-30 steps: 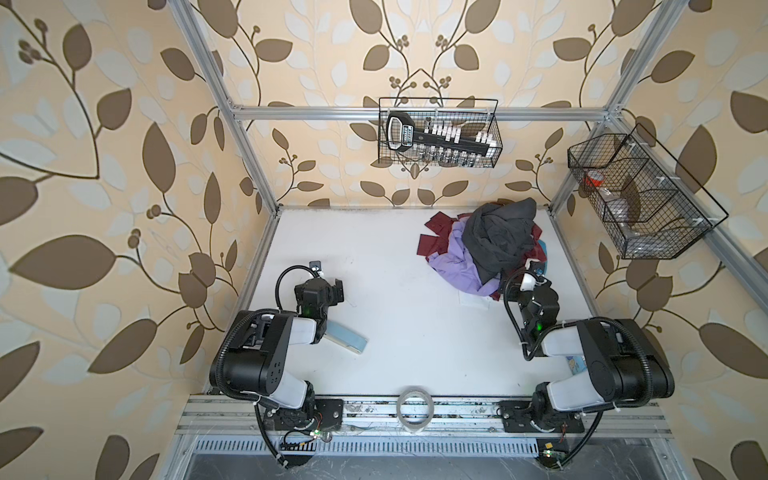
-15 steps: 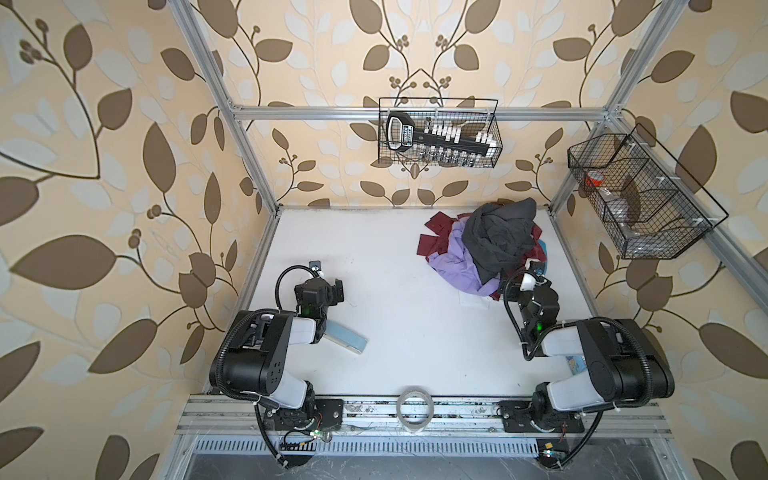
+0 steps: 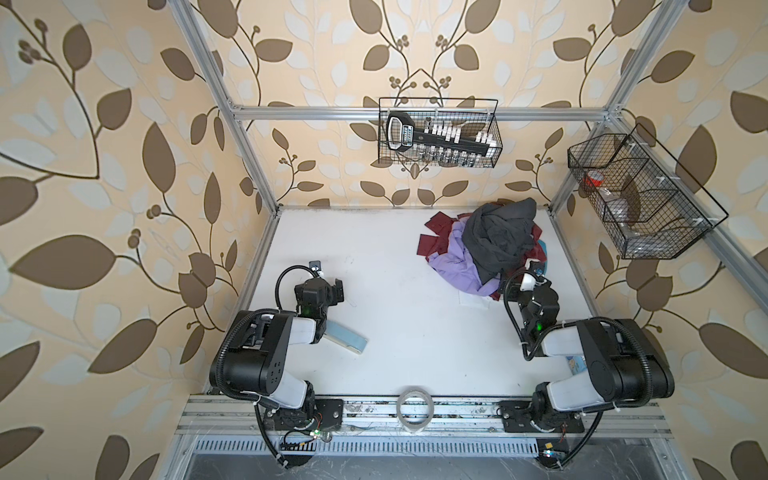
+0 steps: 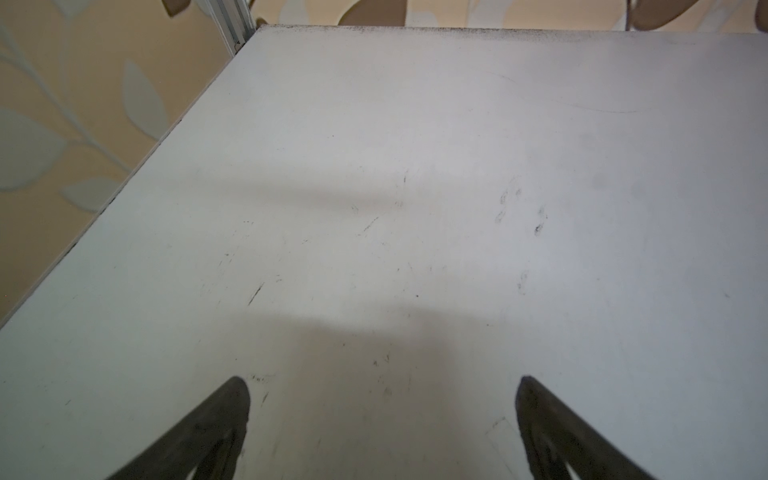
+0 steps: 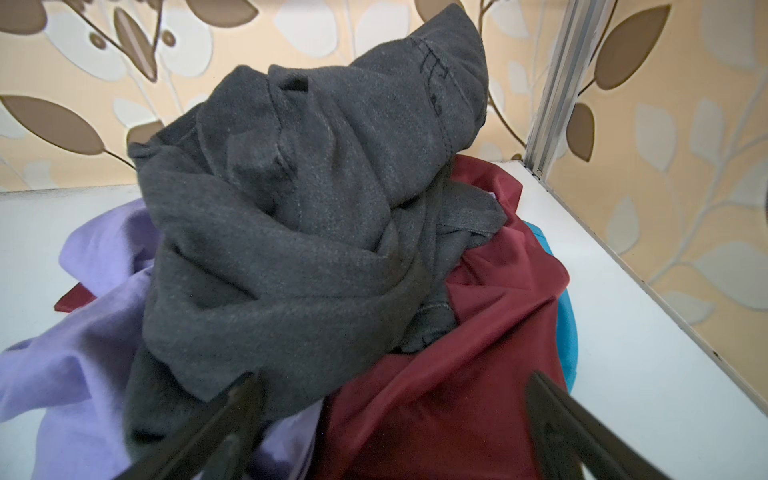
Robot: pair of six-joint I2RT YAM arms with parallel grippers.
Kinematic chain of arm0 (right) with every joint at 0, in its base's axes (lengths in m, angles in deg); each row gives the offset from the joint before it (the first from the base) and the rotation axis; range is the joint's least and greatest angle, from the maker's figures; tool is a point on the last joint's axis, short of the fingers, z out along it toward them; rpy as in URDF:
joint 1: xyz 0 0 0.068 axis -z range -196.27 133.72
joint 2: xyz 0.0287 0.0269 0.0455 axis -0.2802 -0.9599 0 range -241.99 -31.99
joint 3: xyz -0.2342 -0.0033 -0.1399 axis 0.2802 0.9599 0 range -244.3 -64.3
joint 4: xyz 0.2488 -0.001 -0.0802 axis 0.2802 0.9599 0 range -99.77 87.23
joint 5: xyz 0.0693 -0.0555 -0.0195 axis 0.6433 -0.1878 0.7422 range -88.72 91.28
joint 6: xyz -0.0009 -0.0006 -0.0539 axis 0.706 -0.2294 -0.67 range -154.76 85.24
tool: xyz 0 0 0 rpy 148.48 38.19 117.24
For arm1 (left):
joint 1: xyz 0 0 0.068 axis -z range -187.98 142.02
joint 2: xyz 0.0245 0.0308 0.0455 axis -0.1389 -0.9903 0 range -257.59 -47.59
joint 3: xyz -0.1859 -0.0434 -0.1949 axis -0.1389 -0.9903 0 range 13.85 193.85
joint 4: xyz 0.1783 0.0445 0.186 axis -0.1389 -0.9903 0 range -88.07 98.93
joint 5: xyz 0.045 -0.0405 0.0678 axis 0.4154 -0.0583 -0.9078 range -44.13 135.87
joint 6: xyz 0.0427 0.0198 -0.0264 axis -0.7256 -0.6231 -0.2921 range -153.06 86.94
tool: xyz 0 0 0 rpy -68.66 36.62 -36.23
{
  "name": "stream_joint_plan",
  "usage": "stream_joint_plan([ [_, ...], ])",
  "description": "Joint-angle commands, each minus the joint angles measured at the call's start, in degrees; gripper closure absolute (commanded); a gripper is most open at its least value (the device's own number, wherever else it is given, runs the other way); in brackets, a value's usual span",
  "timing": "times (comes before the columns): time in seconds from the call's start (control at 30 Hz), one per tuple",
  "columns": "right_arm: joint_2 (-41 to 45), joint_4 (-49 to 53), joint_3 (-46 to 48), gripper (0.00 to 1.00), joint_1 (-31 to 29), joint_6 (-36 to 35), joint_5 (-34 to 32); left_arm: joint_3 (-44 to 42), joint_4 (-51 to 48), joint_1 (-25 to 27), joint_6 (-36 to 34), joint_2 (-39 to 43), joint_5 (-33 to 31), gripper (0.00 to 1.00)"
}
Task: Pick out a specific cloth from the pile
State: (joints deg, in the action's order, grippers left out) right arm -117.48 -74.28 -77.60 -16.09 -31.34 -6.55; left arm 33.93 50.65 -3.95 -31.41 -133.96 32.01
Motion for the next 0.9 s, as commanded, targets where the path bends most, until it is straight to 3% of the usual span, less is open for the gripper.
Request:
stream_joint_plan([
  [0.0, -0.3, -0.2, -0.2, 0.00, 0.6, 0.0, 3.1, 1.4, 1.8, -0.5, 0.5, 0.8, 0.2, 0.01],
  [0.07, -0.2, -0.2, -0.1, 0.00, 0.7, 0.1, 3.2, 1.3, 2.5, -0.5, -0.1, 1.3, 0.3, 0.01],
  [0.17, -0.1, -0.3, 0.0, 0.00, 0.7, 0.1, 3.3, 4.8, -9.3, -0.4, -0.4, 8.0, 2.3, 0.01],
  [0.23, 0.6, 0.7, -0.7, 0.00, 0.7, 0.1, 3.2, 4.7, -12.2, -0.1, -0.6, 12.5, 2.9, 0.01],
  [0.33, 6.6, 13.3, -4.2, 0.00, 0.5, 0.0, 1.5, 4.2, -16.8, 0.4, 0.2, 20.6, 5.8, 0.01],
  [0.4, 10.9, 20.0, -5.7, 0.00, 0.5, 0.8, -2.3, 5.8, -22.8, 0.8, 1.0, 26.1, 9.5, 0.01],
  [0.53, 18.4, 33.9, -9.5, 0.01, 0.0, 3.1, -3.7, 10.4, -34.4, 2.1, 2.7, 32.9, 17.7, 0.01],
  [0.7, 25.4, 52.1, -17.8, 0.00, -2.7, 5.5, -4.5, 16.3, -47.2, 2.8, 5.6, 36.0, 28.2, 0.01],
  [0.77, 25.6, 59.9, -22.5, 0.01, -4.7, 6.0, -4.1, 17.5, -48.9, 4.0, 5.4, 36.0, 31.3, 0.01],
  [0.87, 23.4, 69.5, -28.9, 0.03, -7.7, 5.9, -0.8, 19.0, -50.0, 6.4, 3.6, 34.3, 41.3, 0.01],
])
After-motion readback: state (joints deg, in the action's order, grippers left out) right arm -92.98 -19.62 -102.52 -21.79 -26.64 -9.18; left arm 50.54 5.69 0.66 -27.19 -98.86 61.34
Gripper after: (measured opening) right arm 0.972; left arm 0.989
